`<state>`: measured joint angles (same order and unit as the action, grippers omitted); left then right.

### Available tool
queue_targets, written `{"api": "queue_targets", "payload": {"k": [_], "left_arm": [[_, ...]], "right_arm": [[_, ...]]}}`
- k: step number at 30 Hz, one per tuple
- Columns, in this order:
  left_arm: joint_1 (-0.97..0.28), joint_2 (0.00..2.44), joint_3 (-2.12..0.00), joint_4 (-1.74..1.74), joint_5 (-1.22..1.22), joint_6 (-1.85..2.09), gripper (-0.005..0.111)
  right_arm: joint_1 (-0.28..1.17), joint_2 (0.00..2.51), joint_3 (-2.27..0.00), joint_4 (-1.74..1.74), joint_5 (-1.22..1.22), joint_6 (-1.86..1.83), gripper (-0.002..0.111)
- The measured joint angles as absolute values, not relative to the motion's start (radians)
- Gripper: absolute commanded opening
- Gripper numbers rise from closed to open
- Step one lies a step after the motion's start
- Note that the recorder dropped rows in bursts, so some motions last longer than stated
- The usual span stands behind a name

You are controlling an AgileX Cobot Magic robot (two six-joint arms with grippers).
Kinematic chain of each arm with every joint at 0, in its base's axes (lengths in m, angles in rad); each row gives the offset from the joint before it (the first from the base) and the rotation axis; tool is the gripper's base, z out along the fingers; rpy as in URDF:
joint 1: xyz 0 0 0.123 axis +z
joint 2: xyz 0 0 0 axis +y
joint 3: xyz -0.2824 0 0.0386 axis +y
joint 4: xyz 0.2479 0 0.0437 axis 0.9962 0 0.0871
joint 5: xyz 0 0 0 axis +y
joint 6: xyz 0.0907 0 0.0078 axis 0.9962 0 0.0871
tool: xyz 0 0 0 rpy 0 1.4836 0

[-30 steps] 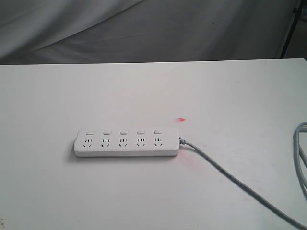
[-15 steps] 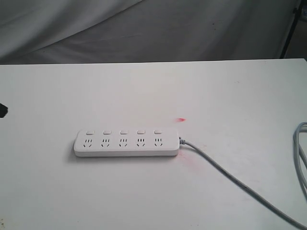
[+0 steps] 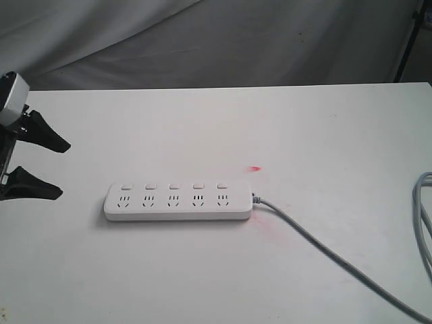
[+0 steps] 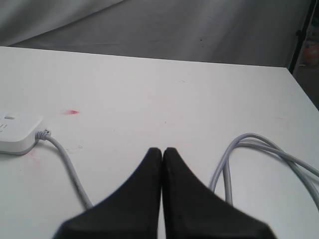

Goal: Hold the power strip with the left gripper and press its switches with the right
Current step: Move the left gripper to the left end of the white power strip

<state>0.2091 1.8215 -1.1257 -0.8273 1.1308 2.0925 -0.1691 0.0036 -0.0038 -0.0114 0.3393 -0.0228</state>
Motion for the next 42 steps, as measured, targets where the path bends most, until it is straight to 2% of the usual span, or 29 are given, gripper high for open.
{"api": "queue_targets", "payload": {"k": [16,25,42], "left_arm": [[0.081,1.946,-1.126,-0.865,1.024,2.092,0.080],[0.029,1.966,-1.128,-0.867,0.922,2.092,0.088],[0.023,2.021,-1.128,-0.900,0.885,2.092,0.088]], "right_arm": [[-0.169,0.004,-0.004,-0.011,0.339,-0.023,0.000],[-0.169,0.004,-0.004,-0.011,0.339,-0.023,0.000],[-0.169,0.004,-0.004,-0.011,0.339,-0.023,0.000]]}}
